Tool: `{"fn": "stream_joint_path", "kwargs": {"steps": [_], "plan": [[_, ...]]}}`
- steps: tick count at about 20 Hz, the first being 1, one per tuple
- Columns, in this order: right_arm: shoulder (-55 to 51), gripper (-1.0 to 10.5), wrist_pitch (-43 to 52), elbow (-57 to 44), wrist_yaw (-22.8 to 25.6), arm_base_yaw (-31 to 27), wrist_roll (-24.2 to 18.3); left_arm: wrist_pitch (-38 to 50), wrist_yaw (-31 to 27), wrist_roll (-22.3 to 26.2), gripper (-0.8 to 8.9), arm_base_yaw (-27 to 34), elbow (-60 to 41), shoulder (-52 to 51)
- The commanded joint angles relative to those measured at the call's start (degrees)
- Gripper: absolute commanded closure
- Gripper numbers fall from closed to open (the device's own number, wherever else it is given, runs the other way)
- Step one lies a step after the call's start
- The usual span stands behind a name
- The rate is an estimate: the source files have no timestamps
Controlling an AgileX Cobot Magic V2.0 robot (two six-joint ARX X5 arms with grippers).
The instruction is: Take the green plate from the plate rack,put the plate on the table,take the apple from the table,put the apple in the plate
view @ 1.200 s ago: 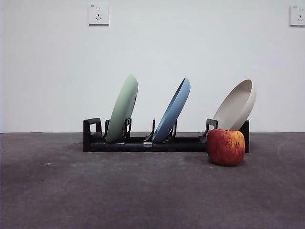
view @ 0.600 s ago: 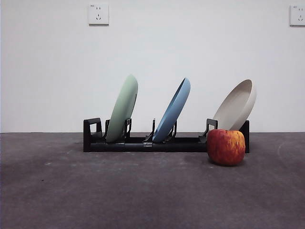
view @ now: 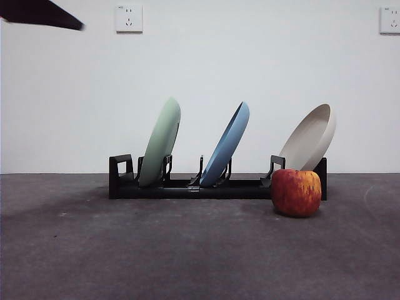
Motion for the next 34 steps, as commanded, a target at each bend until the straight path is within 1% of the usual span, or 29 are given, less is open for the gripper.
{"fn": "stream_joint_path", "kwargs": {"steps": [1, 6, 8, 11, 15, 20, 21, 23, 26, 27, 28, 30, 31, 33, 34], "plan": [[0.0, 2.7, 0.4, 0.2, -0.1, 0.1, 0.4, 2.2, -2.0, -0.5, 1.59, -1.7, 4.8, 7.6], [0.0, 2.7, 0.7, 0.2, -0.1, 0.1, 0.4, 2.4, -5.9, -0.5, 1.59, -4.2, 19.4, 24.5], [0.0, 2.7, 0.8, 0.2, -0.1, 0.1, 0.4, 2.4, -8.5, -0.5, 1.59, -4.9, 24.3, 29.8], [0.5, 2.7, 0.8, 0.2, 0.0, 0.1, 0.4, 2.4, -10.8, -0.6, 1.59, -5.3, 30.1, 36.9], [1.3, 2.7, 1.1, 0.2, -0.1, 0.1, 0.4, 3.4, -12.7, -0.7, 1.59, -5.6, 32.8, 43.5], [2.1, 2.7, 1.2, 0.2, 0.0, 0.1, 0.4, 4.0, -12.5, -1.0, 1.66, -5.6, 32.8, 48.0], [2.2, 2.7, 1.2, 0.2, -0.1, 0.1, 0.4, 3.9, -12.5, -1.0, 2.25, -5.6, 32.8, 48.4], [2.2, 2.7, 1.2, 0.2, 0.0, 0.1, 0.4, 3.8, -12.5, -1.0, 3.88, -5.8, 32.8, 48.5], [2.2, 2.7, 1.2, 0.2, 0.0, 0.1, 0.4, 4.2, -10.7, -0.9, 6.10, -5.9, 32.8, 48.5], [2.2, 2.7, 1.2, 0.2, 0.0, 0.1, 0.4, 4.1, -10.4, -0.9, 6.66, -5.9, 32.8, 48.5], [2.2, 2.7, 1.2, 0.2, 0.0, 0.1, 0.4, 3.9, -10.3, -0.9, 6.99, -5.9, 32.8, 48.5], [2.2, 2.7, 1.2, 0.2, 0.0, 0.1, 0.4, 4.0, -8.0, -0.9, 7.03, -5.9, 32.8, 48.5], [2.2, 2.9, 1.2, 0.2, 0.0, 0.1, 0.4, 3.9, -7.8, -1.0, 7.26, -5.9, 32.8, 48.5], [2.2, 2.9, 1.2, 0.2, 0.0, 0.1, 0.4, 3.7, -7.8, -1.0, 8.23, -5.9, 32.8, 48.5], [2.2, 2.9, 1.2, 0.2, 0.0, 0.1, 0.4, 3.7, -7.5, -1.0, 8.22, -5.9, 32.8, 48.5]]}}
